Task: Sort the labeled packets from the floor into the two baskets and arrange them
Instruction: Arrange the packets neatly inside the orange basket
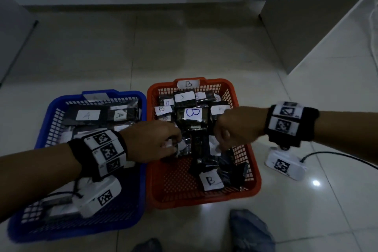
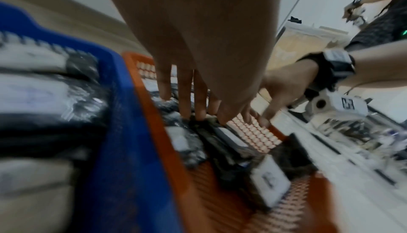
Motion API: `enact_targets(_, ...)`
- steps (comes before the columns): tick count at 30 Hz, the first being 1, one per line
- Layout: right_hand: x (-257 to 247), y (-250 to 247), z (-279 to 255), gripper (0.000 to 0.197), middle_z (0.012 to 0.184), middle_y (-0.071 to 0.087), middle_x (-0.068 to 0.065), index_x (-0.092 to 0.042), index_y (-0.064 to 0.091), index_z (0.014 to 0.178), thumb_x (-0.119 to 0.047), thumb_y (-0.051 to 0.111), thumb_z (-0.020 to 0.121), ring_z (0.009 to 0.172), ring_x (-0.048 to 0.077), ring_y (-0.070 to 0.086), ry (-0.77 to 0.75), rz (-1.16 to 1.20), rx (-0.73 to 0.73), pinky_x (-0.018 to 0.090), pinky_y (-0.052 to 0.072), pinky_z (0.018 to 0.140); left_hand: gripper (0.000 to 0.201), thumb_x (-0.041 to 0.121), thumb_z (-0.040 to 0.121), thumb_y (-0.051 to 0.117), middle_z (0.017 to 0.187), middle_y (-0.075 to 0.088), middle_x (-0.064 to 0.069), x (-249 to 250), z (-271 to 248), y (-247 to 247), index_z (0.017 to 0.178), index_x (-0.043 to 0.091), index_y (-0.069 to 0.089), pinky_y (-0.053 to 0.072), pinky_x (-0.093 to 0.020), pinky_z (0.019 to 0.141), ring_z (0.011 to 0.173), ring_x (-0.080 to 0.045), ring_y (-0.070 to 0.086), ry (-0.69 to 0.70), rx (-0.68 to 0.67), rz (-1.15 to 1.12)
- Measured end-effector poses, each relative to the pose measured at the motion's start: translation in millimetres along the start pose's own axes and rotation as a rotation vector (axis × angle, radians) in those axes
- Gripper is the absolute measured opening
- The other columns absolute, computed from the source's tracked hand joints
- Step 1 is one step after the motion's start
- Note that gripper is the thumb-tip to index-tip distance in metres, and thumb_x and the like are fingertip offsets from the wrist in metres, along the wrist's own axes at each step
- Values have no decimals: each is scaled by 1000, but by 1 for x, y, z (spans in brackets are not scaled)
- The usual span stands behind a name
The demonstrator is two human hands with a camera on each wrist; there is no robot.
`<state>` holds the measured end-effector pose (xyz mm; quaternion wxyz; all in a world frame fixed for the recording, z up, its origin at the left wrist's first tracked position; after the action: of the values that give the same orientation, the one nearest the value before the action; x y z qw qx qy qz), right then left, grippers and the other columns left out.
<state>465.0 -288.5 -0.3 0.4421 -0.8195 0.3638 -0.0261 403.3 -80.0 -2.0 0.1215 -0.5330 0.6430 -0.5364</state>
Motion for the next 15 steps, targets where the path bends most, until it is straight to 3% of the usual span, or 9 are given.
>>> enact_targets(2, -5, 21, -17, 61, 96, 71, -13, -31, 67, 107, -80, 58, 73, 85, 10, 67, 5, -96, -141, 32, 58, 78, 31, 40, 97, 57, 119, 59, 14, 15, 1, 9, 127, 30, 55, 50, -20, 82, 99, -1, 56, 29, -61, -61)
enact_targets(3, -7, 29, -23, 68, 103, 71, -14, -34, 65, 115, -82, 58, 68, 92, 10, 67, -13, -121, -191, 32, 57, 83, 34, 40, 97, 57, 122, 58, 14, 22, 3, 14, 130, 31, 53, 49, -19, 83, 102, -1, 56, 47, -87, -76)
enact_targets(5, -7, 37, -33, 61, 120, 67, -16, -39, 62, 125, -68, 70, 73, 108, 9, 62, -68, -28, -281, 32, 53, 95, 42, 44, 97, 56, 129, 56, 14, 35, 8, 24, 136, 36, 44, 50, -22, 88, 109, -2, 55, 69, -147, -81)
enact_targets(7, -3, 38, -41, 50, 129, 64, -15, -36, 66, 126, -42, 81, 79, 116, 8, 57, -88, 159, -382, 26, 48, 101, 48, 47, 97, 55, 132, 56, 9, 44, 14, 34, 140, 38, 37, 53, -27, 89, 109, -6, 57, 60, -222, -93)
enact_targets(9, 3, 42, -44, 46, 129, 65, -11, -28, 70, 125, -25, 83, 81, 114, 6, 56, -71, 239, -443, 21, 45, 99, 53, 46, 98, 55, 132, 57, 5, 51, 19, 43, 144, 35, 34, 50, -15, 81, 103, -5, 56, 44, -289, -149)
enact_targets(10, 5, 44, -42, 42, 127, 66, -10, -26, 71, 123, -21, 80, 83, 110, 6, 56, -71, 228, -432, 22, 46, 96, 54, 45, 98, 55, 131, 57, 6, 54, 21, 47, 146, 33, 32, 43, -6, 73, 98, -1, 52, 35, -309, -171)
enact_targets(12, 8, 44, -36, 31, 121, 69, -8, -25, 72, 121, -19, 72, 90, 105, 8, 60, -99, 222, -340, 23, 49, 92, 57, 43, 98, 56, 131, 55, 6, 56, 25, 53, 147, 30, 32, 31, 3, 62, 95, 2, 46, 21, -308, -206)
enact_targets(15, 18, 28, -32, 26, 116, 70, -8, -21, 69, 123, -17, 59, 99, 104, 6, 64, -97, 369, -131, 20, 52, 89, 55, 45, 96, 58, 134, 49, 6, 53, 31, 59, 144, 28, 39, 32, -2, 69, 100, 0, 45, 14, -284, -218)
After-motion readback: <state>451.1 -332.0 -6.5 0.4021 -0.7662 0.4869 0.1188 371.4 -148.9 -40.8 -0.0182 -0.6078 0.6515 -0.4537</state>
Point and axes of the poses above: each hand's wrist, its own z-axis towards the middle knuckle, its own y-axis out of the palm, x = y × z, the point moved 4 cm from there along z, towards the middle knuckle
